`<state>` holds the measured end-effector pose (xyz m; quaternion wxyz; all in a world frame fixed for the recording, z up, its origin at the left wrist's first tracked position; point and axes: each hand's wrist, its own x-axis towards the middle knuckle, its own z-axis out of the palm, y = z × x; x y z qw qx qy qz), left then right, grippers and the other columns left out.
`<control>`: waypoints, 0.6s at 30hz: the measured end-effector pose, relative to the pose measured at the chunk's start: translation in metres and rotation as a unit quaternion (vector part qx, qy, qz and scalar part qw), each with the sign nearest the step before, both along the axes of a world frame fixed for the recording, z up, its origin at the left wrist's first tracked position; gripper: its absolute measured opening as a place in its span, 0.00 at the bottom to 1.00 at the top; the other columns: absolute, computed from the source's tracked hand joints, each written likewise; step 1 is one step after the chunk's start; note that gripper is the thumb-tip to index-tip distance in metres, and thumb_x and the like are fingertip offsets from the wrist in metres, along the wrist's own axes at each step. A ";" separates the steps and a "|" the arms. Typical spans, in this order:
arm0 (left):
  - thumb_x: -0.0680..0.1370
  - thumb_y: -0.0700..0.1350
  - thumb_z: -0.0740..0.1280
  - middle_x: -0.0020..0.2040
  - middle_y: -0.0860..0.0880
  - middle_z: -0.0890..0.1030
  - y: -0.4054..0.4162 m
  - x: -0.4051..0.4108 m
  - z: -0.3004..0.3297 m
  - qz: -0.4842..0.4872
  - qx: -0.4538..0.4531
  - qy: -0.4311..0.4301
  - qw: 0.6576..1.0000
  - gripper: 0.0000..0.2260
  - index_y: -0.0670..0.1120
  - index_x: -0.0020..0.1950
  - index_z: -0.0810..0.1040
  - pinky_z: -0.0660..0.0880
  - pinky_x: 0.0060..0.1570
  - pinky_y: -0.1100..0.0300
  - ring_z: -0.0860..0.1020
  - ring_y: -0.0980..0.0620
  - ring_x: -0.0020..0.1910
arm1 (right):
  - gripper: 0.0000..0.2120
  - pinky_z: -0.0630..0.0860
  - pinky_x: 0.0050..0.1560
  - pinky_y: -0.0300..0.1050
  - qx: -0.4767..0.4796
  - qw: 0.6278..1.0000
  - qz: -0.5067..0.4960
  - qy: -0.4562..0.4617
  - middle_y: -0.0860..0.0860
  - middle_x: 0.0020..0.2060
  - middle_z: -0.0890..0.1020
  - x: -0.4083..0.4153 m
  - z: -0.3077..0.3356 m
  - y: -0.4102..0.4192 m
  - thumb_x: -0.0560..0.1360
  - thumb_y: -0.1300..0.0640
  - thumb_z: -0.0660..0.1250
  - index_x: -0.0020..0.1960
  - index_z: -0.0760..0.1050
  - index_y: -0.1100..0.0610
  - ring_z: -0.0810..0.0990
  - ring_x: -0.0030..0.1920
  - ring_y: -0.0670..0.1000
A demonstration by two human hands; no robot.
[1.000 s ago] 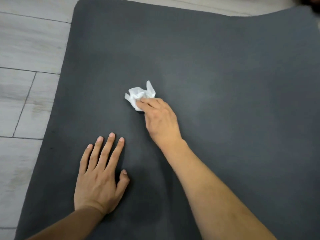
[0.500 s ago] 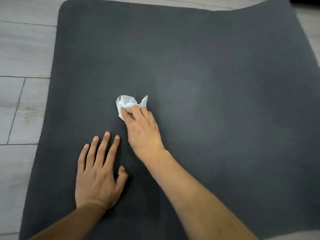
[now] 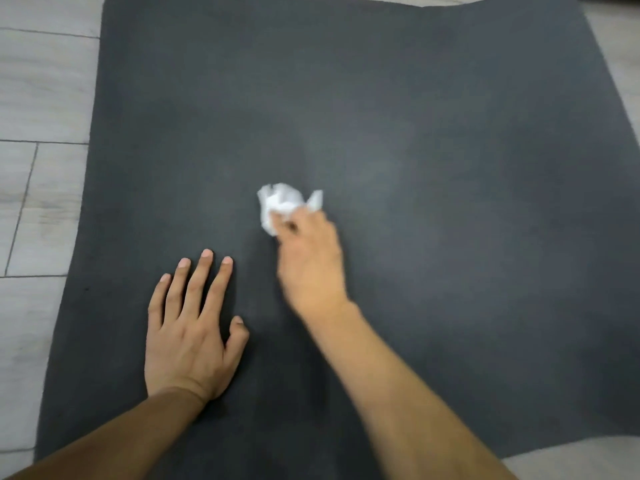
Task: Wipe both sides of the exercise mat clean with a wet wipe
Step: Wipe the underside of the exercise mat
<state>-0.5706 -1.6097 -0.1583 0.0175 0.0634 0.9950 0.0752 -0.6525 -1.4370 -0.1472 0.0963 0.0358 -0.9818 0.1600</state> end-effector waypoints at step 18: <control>0.77 0.55 0.54 0.82 0.44 0.63 0.001 0.002 -0.001 0.012 0.015 0.008 1.000 0.33 0.48 0.82 0.63 0.53 0.80 0.42 0.59 0.41 0.81 | 0.21 0.68 0.51 0.51 0.026 0.997 0.059 -0.031 0.54 0.50 0.77 0.040 0.000 -0.011 0.72 0.62 0.63 0.64 0.77 0.54 0.73 0.51 0.59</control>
